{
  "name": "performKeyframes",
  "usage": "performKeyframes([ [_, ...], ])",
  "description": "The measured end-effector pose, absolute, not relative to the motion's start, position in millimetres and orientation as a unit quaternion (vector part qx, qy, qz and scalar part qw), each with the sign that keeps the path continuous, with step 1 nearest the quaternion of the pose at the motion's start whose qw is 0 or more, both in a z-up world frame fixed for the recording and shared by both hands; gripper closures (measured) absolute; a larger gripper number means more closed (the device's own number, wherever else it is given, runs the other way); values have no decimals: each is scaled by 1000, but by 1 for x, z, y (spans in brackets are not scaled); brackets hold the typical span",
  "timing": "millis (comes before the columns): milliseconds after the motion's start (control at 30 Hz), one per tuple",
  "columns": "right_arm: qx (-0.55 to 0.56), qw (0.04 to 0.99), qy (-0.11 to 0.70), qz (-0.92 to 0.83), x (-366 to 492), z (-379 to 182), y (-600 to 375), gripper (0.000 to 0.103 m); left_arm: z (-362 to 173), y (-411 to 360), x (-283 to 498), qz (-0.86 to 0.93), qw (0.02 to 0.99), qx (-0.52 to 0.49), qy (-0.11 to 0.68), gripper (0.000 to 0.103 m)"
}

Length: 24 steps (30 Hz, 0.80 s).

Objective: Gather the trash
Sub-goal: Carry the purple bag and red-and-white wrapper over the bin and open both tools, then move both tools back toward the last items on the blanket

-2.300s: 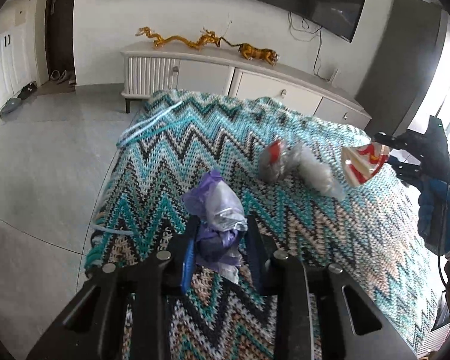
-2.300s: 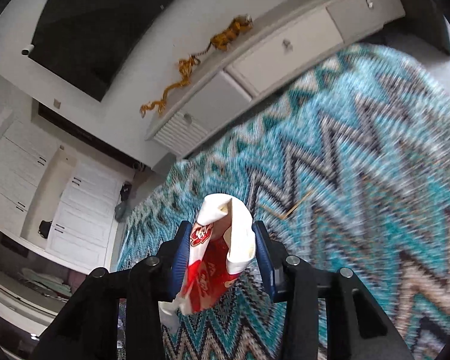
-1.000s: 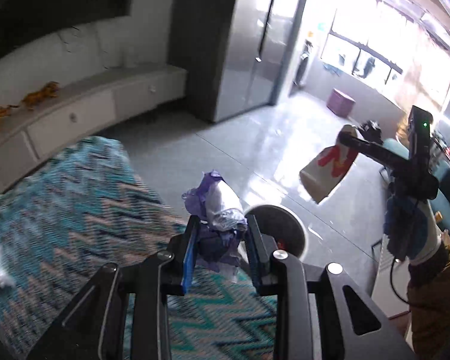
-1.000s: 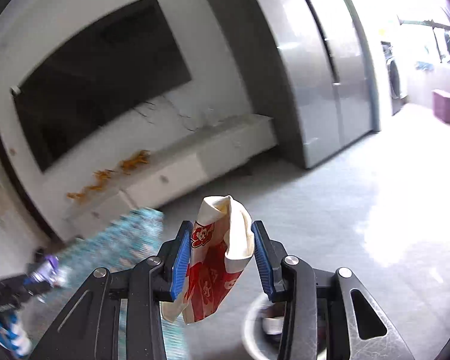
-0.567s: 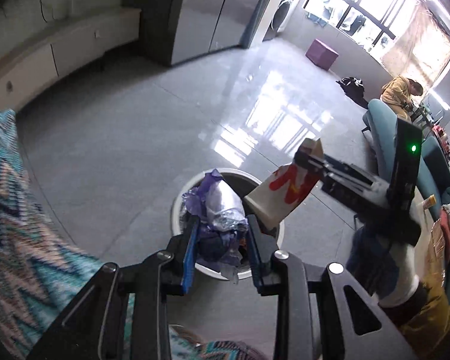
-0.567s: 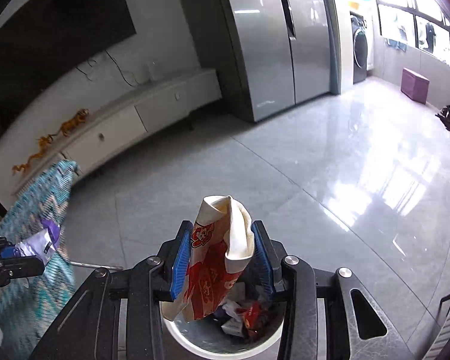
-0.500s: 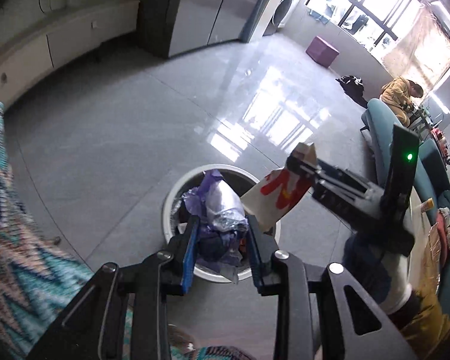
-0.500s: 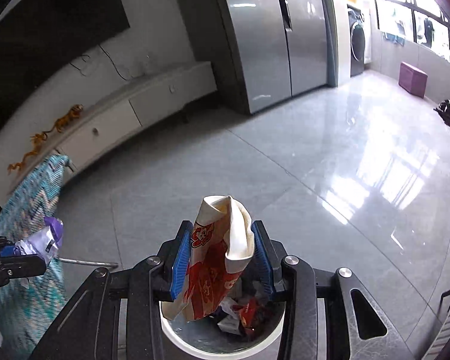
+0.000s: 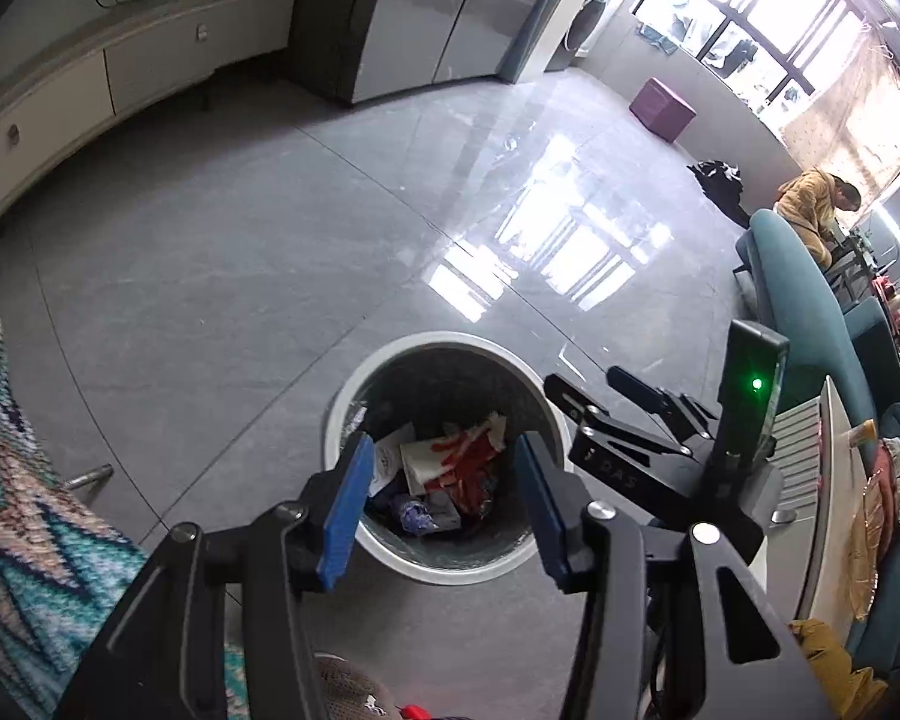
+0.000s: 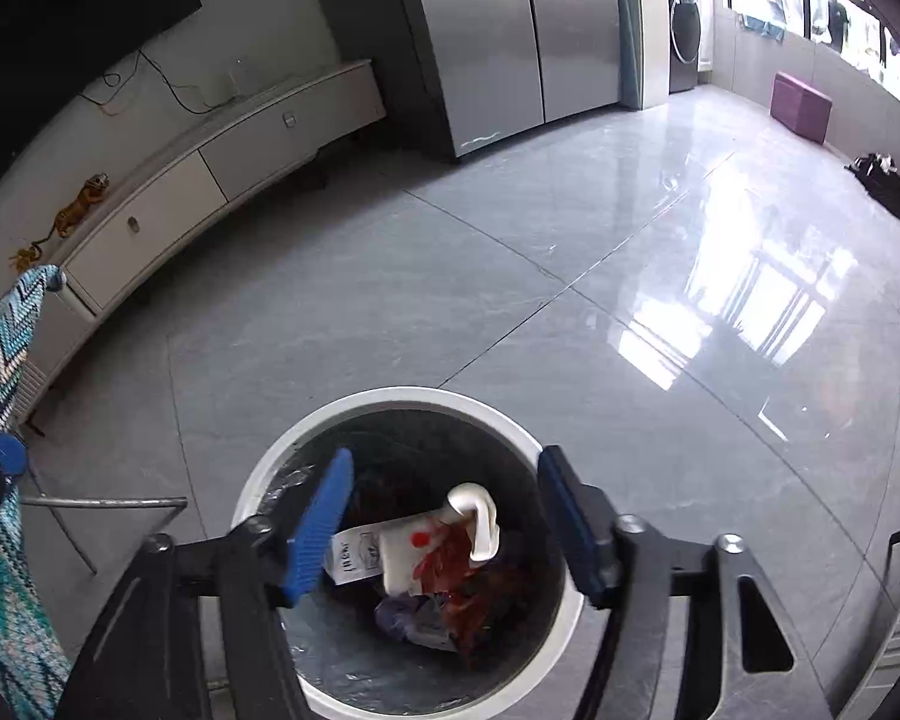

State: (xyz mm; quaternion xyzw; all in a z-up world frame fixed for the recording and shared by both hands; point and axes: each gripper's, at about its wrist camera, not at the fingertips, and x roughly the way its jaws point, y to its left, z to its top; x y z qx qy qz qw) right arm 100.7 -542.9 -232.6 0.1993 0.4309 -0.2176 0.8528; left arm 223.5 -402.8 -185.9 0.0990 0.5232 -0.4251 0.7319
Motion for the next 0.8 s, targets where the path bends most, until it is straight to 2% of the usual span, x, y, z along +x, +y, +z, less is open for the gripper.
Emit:
performKeyframes([
  [100,188,858,421,-225,99,-219,-536,25,-167,-387,221,-417,753,106,498,56],
  [333,127,894,373,-211,105,-153,-498,13,-99,-334,208,-374,827,113,404,55],
  [567,67,935,308,-162,116,-73,-431,6,-36,-253,192,-300,896,94,314,30],
  [800,31,961,253,-109,120,-17,-362,3,2,-176,175,-233,934,85,256,28],
])
